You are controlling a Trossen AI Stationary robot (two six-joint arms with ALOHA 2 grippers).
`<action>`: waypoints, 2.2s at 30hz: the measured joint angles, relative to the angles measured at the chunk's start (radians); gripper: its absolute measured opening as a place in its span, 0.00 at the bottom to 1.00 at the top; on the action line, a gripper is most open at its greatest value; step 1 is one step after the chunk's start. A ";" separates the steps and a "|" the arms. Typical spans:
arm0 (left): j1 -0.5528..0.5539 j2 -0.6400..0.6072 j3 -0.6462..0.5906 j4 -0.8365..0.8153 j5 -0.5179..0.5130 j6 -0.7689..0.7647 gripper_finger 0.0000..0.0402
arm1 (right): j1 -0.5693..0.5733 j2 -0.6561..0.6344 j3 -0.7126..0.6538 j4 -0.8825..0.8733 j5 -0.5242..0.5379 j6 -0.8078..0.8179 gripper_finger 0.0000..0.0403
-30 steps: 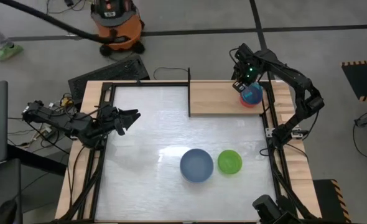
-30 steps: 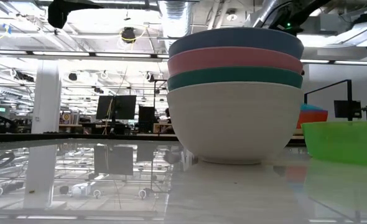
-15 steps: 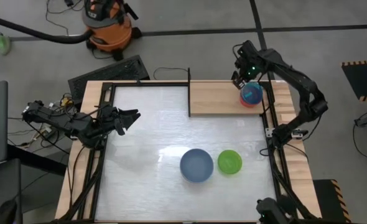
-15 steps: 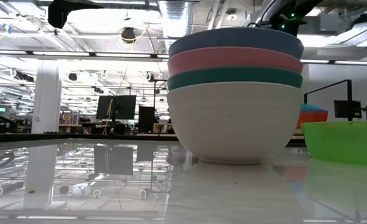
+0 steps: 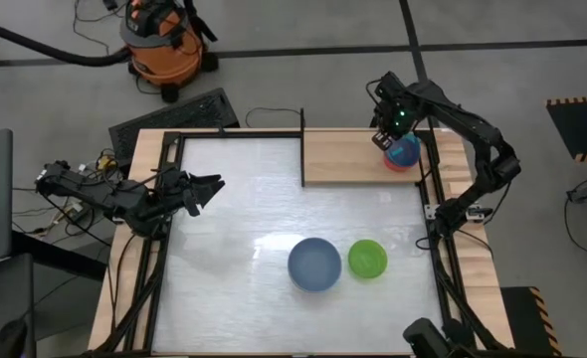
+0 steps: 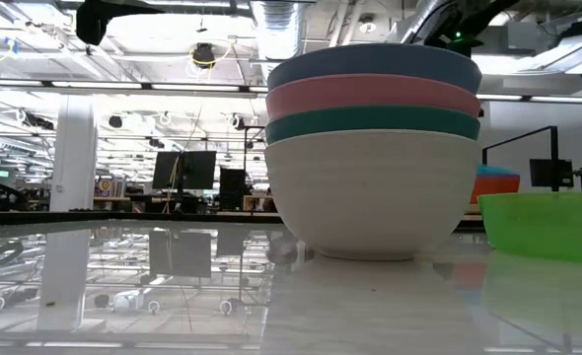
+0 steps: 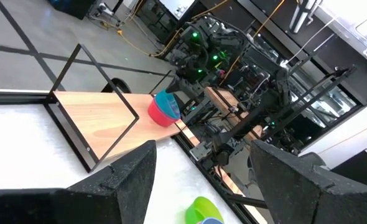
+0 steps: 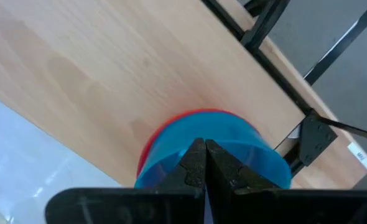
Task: Place and stack bowls onto a shelf
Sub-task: Stack the blue transparent bowl on top of the pink transparent bowl on the shelf, then stack the green transparent bowl on top of the blue transparent bowl on the shelf
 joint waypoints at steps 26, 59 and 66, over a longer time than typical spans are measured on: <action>0.000 0.000 0.000 -0.007 -0.002 -0.001 0.61 | 0.305 -0.123 0.008 -0.241 -0.375 0.194 0.11; 0.000 0.000 0.000 -0.007 0.011 -0.005 0.61 | 1.194 -0.240 -0.650 0.360 -0.187 1.075 0.44; 0.000 0.000 0.000 -0.007 0.011 -0.013 0.61 | 1.201 -0.154 -0.649 0.393 -0.190 1.041 0.34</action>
